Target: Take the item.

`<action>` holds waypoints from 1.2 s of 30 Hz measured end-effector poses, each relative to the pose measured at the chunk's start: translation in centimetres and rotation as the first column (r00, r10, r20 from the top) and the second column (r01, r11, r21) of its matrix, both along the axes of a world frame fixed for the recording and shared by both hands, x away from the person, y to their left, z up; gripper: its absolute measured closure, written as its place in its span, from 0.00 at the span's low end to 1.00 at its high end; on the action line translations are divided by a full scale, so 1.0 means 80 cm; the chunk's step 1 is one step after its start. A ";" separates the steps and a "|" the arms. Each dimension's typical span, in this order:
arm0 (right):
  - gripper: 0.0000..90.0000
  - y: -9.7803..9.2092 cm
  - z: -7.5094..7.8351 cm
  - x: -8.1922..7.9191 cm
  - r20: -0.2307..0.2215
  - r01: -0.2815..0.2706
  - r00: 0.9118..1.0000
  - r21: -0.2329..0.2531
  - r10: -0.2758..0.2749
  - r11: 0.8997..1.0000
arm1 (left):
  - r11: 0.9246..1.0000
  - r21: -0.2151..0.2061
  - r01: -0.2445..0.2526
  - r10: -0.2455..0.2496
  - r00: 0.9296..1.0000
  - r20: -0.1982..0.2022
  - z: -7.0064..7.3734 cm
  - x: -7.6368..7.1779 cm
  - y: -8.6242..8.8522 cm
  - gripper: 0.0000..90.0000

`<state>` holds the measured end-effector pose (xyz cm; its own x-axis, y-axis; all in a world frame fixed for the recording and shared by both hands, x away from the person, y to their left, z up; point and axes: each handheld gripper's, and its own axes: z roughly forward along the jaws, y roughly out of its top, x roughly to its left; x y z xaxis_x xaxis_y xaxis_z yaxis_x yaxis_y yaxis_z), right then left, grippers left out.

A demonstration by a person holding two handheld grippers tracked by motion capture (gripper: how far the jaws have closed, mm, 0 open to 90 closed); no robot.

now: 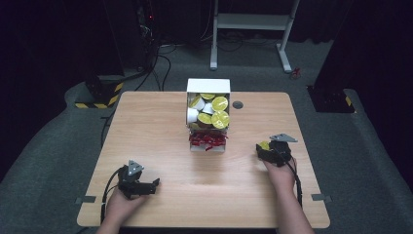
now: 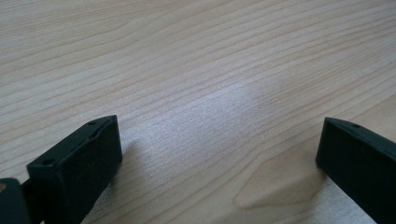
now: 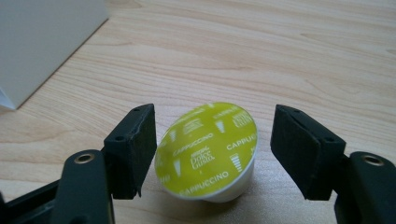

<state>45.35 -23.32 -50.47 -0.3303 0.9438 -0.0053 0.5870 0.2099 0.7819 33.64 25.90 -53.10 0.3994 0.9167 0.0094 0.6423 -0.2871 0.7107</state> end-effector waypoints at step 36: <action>0.26 0.100 -0.019 -0.105 -0.139 -0.189 0.974 -0.056 0.180 0.980 | 1.000 0.001 0.010 -0.010 1.000 -0.003 0.000 0.001 0.000 0.01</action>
<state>36.96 -15.29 -51.99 -0.5007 0.8655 -0.0127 0.6303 0.3746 0.6800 33.71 25.94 -53.07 0.4088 0.9126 0.0093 0.6417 -0.2946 0.7081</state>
